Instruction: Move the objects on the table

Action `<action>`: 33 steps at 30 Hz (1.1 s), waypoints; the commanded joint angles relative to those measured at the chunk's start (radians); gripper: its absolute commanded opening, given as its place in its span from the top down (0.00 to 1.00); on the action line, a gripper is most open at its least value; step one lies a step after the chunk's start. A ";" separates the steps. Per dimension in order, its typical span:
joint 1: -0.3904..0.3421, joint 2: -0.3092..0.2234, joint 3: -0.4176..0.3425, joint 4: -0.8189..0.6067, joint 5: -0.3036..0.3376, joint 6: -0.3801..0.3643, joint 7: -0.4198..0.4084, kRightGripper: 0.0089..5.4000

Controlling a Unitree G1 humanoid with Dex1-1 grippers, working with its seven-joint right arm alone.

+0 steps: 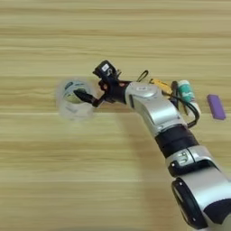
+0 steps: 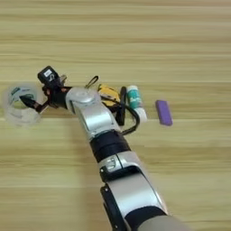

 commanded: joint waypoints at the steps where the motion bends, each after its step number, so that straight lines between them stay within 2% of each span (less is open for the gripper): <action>1: -0.080 0.002 0.013 -0.005 -0.018 0.007 0.001 0.01; 5: -0.084 0.004 0.037 0.025 -0.030 0.033 0.019 0.01; 17: -0.099 -0.009 0.084 0.082 -0.062 0.041 0.048 0.26; 33: -0.125 -0.024 0.099 0.082 -0.094 0.038 0.056 0.58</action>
